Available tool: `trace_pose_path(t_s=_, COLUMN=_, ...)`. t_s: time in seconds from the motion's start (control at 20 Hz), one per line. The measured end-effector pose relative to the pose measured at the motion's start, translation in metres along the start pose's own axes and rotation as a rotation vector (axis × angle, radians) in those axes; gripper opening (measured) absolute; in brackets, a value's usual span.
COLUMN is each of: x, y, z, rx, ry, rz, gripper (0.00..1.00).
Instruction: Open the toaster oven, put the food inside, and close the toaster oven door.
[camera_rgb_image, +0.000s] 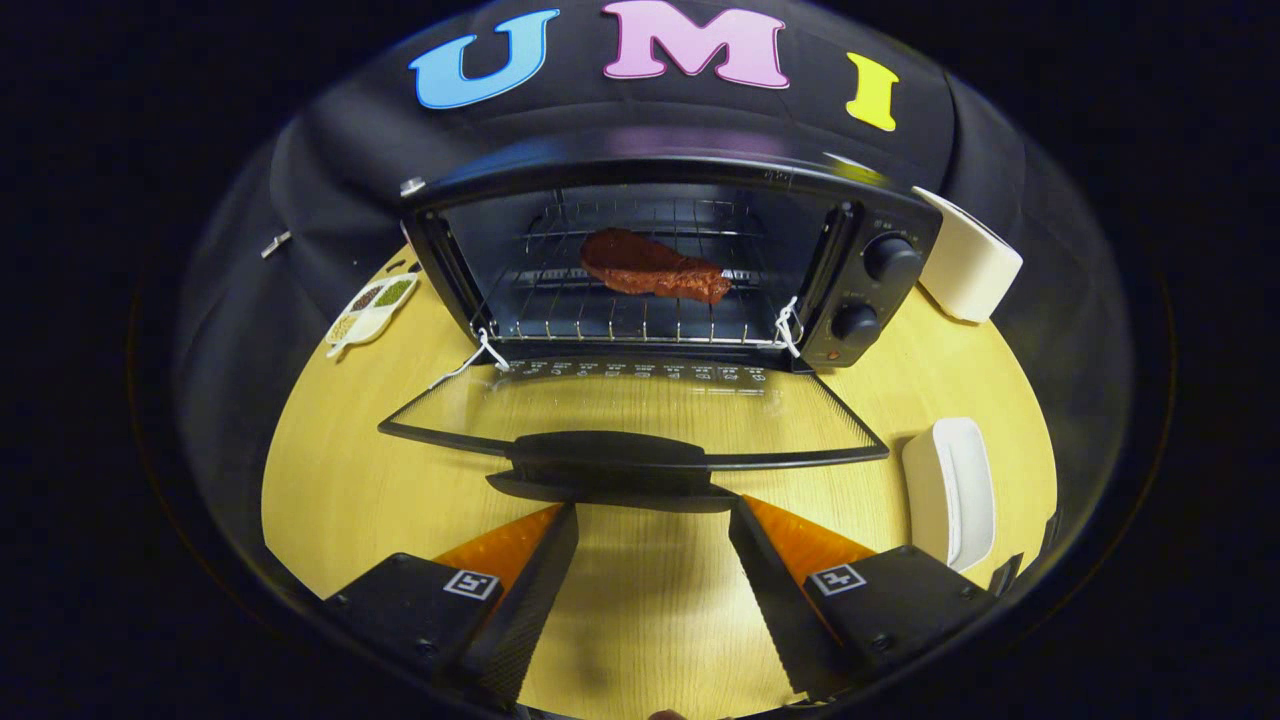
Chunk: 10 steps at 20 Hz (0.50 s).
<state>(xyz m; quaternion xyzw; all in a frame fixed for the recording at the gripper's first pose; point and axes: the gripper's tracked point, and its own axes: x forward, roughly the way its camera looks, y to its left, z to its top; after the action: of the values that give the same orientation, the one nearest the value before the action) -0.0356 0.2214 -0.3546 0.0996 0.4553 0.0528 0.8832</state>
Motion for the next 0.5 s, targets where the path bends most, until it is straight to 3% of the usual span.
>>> trace_pose_path(t_s=0.5, x=-0.023, y=-0.002, z=0.067, rx=0.024, ry=-0.172, rz=0.004, gripper=0.97)
